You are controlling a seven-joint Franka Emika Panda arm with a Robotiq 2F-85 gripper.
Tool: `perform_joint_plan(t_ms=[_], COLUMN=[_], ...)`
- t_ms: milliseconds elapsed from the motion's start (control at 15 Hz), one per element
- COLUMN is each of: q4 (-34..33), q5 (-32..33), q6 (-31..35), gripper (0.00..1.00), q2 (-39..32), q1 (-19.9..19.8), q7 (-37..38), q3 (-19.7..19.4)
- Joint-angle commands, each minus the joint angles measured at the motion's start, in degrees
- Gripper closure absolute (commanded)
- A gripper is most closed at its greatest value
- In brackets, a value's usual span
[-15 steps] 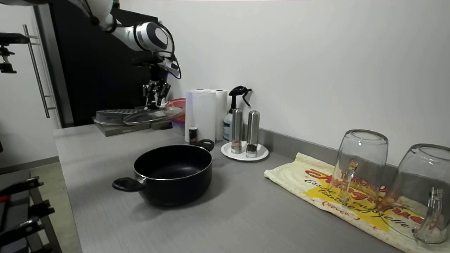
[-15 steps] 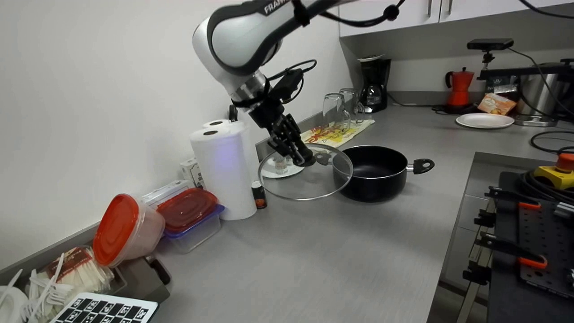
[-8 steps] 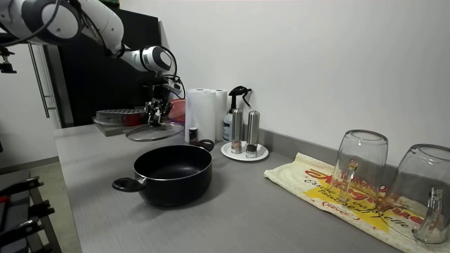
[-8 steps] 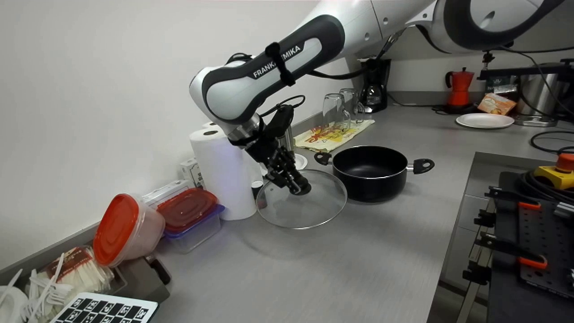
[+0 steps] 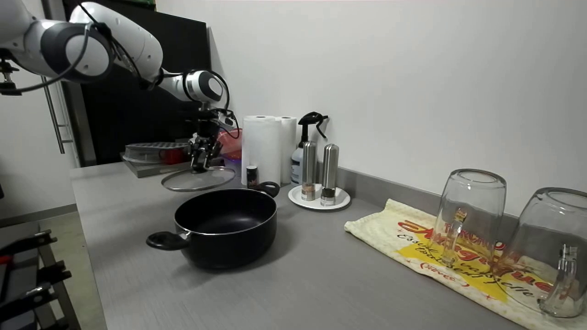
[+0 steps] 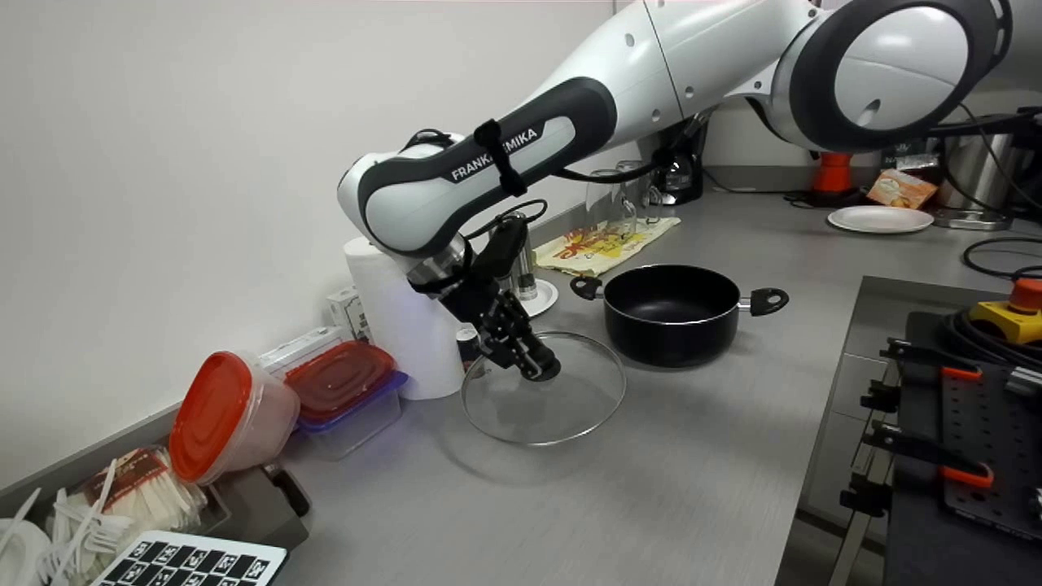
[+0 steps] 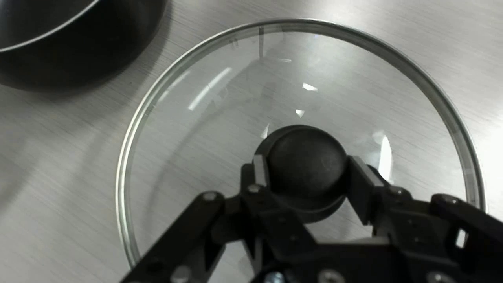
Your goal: Uncover the pot and put the lid on the counter
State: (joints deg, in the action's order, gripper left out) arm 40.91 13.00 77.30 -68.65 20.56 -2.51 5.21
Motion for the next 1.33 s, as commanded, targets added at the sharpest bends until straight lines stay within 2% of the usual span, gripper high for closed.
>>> perform_joint_plan(t_ms=[0, 333, 800, 1133, 1200, 1267], q4=[-6.33, -10.26, -16.97, -19.97, -15.38, -14.73], q5=[-0.34, -2.57, -7.40, -7.42, -7.42, -7.42], q6=[-4.52, -5.11, -5.34, -4.58, -2.37, -1.93], gripper=[0.75, 0.75, 0.75, 0.75, 0.75, 0.75], q2=[-4.21, -7.64, -11.58, -14.70, -12.51, -12.50], q1=[2.96, 4.23, 3.74, 4.19, 3.97, 3.91], q7=[-1.80, 2.46, 7.75, 9.40, 9.84, 10.12], q3=[-0.81, -0.62, -0.58, -1.82, -2.01, -2.19])
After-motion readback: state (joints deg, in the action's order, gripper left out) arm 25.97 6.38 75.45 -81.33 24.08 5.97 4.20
